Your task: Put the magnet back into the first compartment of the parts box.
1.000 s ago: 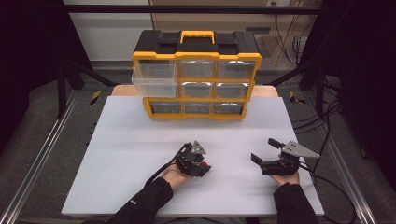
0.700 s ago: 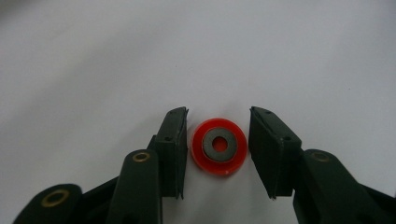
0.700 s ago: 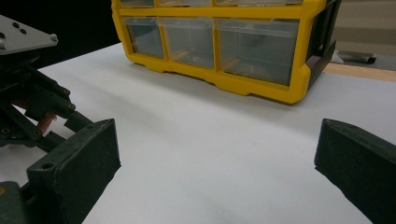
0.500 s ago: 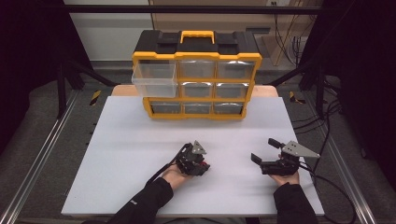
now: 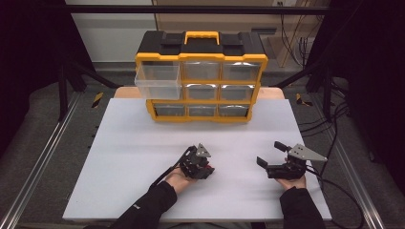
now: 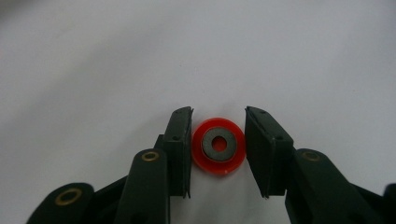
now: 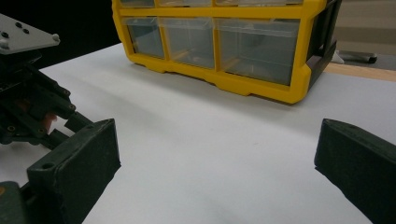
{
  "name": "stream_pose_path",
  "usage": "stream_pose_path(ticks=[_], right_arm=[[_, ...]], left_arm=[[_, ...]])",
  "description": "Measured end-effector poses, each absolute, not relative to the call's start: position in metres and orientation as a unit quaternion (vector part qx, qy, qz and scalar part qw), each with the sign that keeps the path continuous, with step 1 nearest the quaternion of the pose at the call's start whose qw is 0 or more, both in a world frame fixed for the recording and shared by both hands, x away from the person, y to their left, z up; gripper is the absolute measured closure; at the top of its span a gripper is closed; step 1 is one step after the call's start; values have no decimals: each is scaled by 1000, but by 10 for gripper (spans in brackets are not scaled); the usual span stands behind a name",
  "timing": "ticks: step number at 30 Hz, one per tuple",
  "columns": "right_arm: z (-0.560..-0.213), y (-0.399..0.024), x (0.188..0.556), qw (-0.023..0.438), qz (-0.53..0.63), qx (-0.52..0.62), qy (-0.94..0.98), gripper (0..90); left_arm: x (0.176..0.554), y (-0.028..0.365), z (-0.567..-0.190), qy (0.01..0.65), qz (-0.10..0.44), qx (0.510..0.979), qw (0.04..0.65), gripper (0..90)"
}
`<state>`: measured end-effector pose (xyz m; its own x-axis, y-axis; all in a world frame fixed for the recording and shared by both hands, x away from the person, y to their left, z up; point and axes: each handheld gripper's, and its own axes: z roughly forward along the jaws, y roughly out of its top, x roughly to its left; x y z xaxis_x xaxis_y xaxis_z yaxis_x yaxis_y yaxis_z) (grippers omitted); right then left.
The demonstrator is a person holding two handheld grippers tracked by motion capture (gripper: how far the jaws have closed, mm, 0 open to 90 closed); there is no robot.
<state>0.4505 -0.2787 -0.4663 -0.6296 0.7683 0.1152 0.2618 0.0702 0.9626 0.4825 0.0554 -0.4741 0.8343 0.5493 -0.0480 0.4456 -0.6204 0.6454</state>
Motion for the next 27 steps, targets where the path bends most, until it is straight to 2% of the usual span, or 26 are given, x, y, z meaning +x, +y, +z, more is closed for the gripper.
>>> stream_pose_path(ticks=[27], right_arm=[[-466, -279, 450, 220, 576, 370, 696, 4]], left_arm=[[481, 64, -454, 280, 83, 886, 360, 621]])
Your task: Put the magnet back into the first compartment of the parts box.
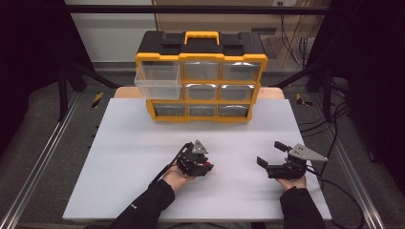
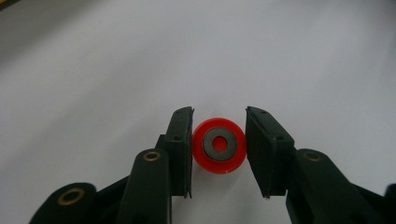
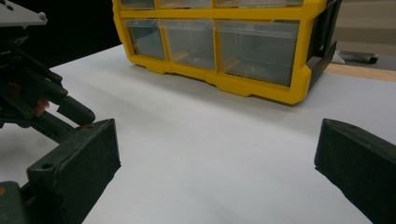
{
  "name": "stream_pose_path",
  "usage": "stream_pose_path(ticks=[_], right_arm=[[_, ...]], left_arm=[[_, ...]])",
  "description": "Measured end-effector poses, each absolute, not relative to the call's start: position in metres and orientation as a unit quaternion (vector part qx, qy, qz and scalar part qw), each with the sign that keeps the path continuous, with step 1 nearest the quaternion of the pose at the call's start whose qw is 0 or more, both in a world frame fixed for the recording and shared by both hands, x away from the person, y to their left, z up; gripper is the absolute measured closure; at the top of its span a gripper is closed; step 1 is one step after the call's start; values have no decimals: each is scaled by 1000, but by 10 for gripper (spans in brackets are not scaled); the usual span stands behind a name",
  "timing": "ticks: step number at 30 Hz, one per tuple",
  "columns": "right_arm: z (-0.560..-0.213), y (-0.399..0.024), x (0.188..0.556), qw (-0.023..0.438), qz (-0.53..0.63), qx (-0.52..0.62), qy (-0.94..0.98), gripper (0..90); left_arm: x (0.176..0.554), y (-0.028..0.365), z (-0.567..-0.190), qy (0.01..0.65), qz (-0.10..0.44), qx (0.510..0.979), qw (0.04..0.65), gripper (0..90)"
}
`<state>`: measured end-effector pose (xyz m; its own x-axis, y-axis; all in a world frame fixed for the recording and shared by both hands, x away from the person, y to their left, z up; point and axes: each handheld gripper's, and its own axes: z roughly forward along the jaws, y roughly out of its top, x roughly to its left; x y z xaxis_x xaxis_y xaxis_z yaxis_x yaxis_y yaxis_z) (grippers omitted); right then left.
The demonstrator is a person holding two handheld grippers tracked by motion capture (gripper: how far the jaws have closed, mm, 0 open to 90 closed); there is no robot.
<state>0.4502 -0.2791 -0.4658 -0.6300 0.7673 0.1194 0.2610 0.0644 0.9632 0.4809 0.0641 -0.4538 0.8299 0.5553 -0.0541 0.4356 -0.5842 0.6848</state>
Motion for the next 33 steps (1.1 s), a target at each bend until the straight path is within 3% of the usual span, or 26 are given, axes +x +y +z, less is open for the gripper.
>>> stream_pose_path(ticks=[33], right_arm=[[-466, -279, 451, 220, 574, 370, 697, 4]], left_arm=[[481, 96, -414, 285, 104, 861, 409, 621]])
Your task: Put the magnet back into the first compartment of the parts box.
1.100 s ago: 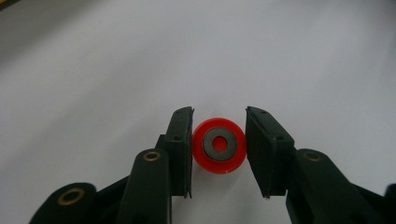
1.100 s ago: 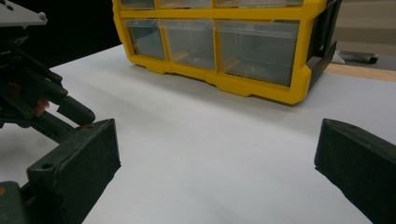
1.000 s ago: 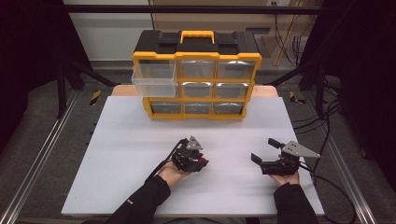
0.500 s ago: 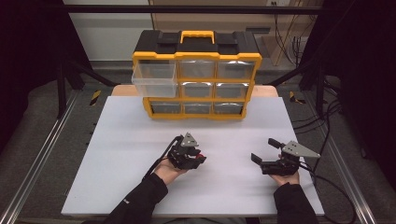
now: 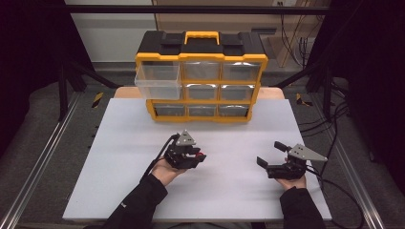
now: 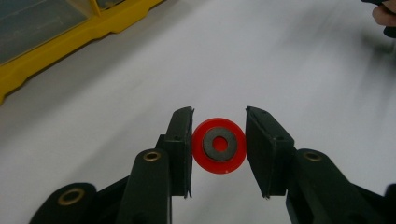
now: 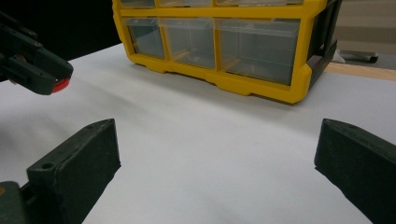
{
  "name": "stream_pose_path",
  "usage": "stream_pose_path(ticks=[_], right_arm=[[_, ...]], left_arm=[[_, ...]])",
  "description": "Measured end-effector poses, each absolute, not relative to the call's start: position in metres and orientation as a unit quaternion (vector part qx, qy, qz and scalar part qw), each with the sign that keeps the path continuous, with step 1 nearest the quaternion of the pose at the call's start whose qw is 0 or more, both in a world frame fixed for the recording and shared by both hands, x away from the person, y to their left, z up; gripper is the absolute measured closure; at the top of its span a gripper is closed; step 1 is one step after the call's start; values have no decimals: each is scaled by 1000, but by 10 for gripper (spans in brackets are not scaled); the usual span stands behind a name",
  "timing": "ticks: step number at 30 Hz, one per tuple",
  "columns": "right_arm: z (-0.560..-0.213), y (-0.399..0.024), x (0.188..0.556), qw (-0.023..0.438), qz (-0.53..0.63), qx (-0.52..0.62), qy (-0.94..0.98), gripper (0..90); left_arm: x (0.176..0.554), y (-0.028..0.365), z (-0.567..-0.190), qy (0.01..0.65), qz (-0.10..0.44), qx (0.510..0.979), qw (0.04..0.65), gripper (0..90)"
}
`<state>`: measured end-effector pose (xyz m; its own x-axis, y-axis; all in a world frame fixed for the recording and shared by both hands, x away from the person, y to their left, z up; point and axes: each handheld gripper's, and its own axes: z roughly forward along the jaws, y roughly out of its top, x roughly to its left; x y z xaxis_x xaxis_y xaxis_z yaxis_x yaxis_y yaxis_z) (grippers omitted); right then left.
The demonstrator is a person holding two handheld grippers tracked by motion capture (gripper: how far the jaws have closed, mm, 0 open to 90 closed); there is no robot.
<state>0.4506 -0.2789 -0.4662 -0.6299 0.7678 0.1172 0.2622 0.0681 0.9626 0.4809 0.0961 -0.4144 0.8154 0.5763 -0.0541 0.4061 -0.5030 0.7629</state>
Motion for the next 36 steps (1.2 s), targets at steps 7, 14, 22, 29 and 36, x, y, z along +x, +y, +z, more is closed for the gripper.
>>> stream_pose_path(ticks=[7, 14, 22, 29, 36], right_arm=[[-466, -279, 450, 219, 575, 371, 695, 4], [-466, -279, 450, 219, 575, 371, 696, 4], [-466, -279, 450, 219, 575, 371, 695, 4], [-466, -279, 450, 219, 575, 371, 695, 4], [-466, -279, 450, 218, 575, 372, 696, 4]], left_arm=[[480, 103, -407, 290, 111, 855, 415, 622], [481, 112, -400, 292, 116, 851, 421, 621], [481, 122, -391, 297, 126, 845, 427, 621], [481, 131, -385, 303, 135, 839, 432, 621], [482, 141, -378, 309, 144, 832, 438, 622]])
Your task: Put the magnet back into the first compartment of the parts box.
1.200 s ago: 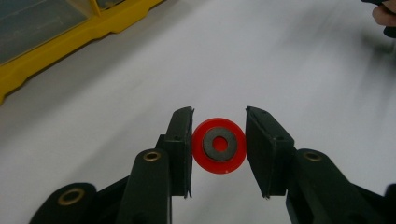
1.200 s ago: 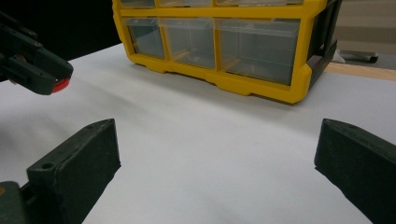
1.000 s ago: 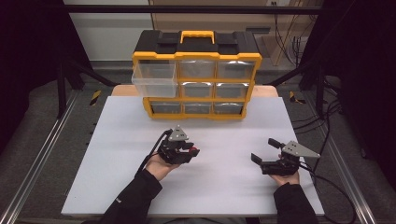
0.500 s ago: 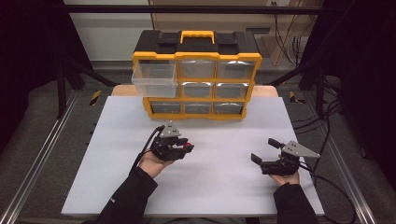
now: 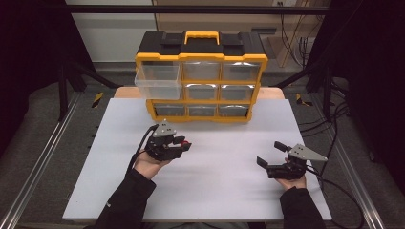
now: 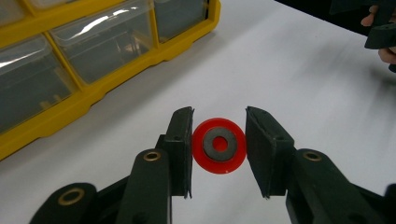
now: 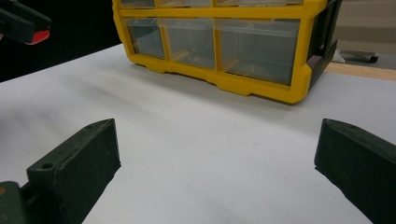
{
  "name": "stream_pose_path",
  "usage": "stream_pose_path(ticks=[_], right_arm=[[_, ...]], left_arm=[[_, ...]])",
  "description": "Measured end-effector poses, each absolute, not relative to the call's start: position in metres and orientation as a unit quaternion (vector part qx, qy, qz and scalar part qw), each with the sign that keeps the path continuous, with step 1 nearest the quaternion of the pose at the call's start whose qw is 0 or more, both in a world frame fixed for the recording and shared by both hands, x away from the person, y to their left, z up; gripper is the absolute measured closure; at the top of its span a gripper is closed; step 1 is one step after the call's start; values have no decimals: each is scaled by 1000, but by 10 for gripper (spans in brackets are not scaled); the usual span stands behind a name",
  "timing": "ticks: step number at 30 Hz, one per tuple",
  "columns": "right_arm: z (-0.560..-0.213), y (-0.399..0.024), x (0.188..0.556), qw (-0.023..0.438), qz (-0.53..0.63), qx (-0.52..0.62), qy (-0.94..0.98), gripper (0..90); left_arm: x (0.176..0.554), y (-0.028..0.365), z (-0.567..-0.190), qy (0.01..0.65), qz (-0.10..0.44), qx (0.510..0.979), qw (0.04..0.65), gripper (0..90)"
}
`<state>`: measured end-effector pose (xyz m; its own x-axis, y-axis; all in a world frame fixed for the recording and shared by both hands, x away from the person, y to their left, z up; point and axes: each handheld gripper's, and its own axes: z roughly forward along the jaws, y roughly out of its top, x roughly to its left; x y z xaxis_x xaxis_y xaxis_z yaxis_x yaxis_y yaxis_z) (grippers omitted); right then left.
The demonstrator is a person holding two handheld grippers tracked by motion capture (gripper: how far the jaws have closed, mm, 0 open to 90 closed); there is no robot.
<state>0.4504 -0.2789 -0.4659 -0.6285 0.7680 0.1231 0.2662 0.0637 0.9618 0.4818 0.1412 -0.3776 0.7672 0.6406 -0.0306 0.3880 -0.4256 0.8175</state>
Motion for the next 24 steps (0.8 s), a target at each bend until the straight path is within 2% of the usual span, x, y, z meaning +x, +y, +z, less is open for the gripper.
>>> stream_pose_path(ticks=[24], right_arm=[[-466, -279, 450, 216, 576, 372, 695, 4]], left_arm=[[482, 172, -356, 331, 173, 812, 449, 623]])
